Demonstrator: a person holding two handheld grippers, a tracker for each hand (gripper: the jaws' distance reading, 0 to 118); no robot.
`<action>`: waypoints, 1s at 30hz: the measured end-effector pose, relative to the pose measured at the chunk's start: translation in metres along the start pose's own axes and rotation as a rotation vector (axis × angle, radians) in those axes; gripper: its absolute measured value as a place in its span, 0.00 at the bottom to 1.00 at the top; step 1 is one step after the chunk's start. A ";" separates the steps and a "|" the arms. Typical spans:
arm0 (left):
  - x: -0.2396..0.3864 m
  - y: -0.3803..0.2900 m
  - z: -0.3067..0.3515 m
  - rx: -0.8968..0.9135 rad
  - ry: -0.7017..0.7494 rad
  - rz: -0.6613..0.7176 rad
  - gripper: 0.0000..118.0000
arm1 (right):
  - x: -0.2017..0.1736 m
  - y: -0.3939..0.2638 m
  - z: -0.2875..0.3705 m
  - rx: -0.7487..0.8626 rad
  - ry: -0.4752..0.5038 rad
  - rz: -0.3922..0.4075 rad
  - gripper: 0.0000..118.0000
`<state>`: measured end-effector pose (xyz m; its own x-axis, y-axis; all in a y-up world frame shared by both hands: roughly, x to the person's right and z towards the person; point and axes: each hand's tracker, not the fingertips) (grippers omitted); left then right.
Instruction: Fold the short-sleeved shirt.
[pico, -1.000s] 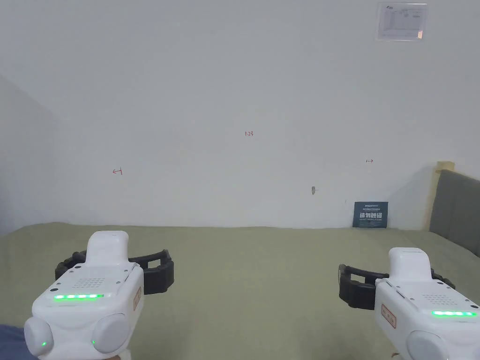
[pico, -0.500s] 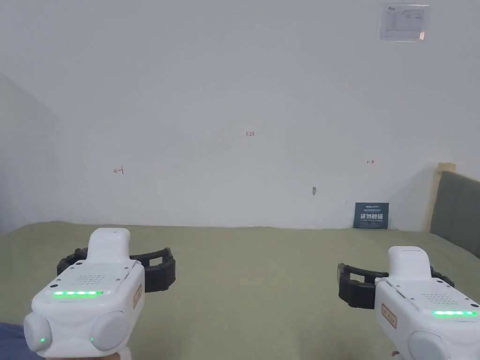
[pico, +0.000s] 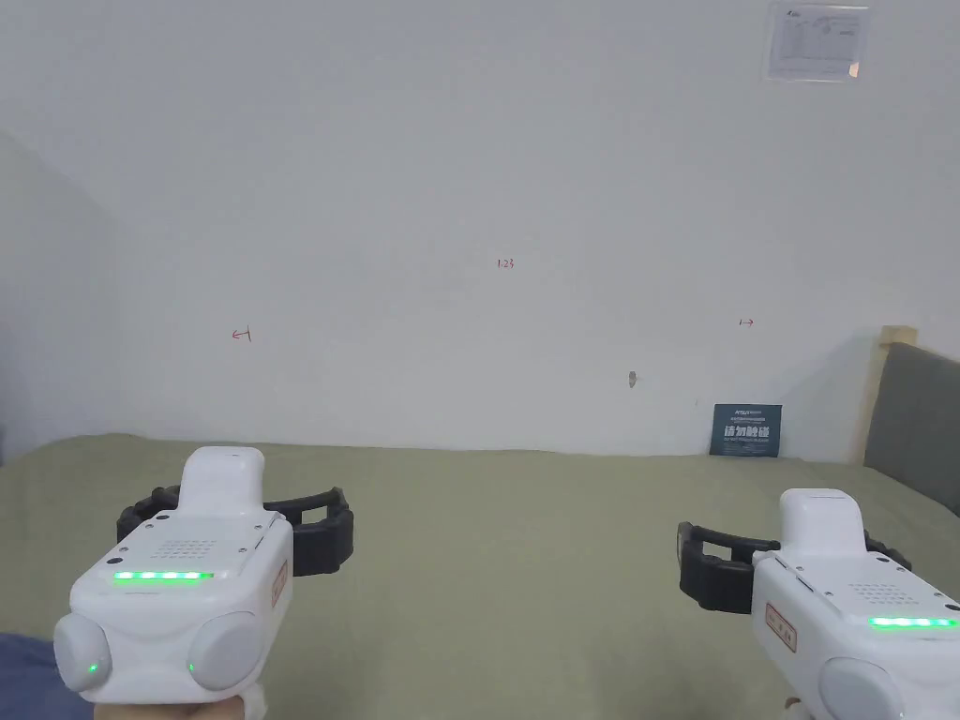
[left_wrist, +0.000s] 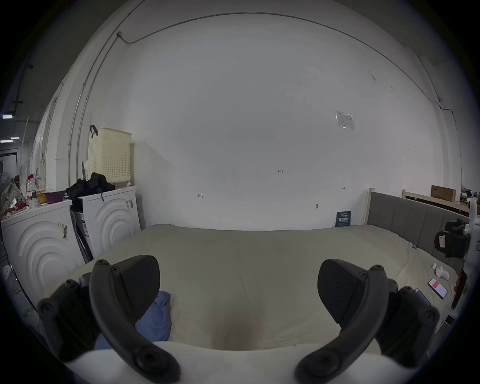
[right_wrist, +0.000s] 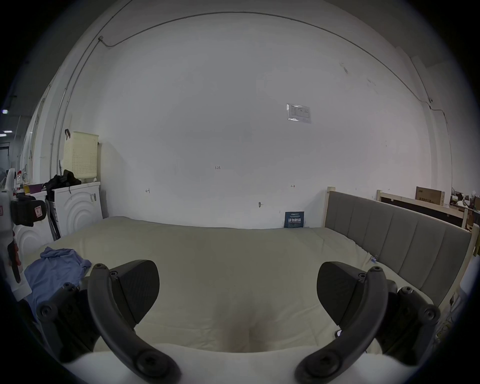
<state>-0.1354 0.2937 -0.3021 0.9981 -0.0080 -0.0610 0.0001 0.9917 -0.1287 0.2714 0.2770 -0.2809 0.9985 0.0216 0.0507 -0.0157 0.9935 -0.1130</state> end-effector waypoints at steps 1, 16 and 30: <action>0.000 0.000 0.000 -0.004 0.004 0.001 1.00 | 0.000 0.000 0.000 -0.001 -0.003 0.002 1.00; -0.002 0.002 -0.001 0.004 0.001 0.008 1.00 | -0.003 0.004 -0.003 0.014 0.009 0.012 1.00; 0.004 0.001 0.003 0.041 0.012 -0.039 1.00 | -0.006 0.000 0.000 0.008 0.009 0.003 1.00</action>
<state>-0.1308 0.2946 -0.2994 0.9965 -0.0476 -0.0689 0.0413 0.9950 -0.0908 0.2658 0.2772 -0.2809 0.9988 0.0240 0.0415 -0.0196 0.9942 -0.1053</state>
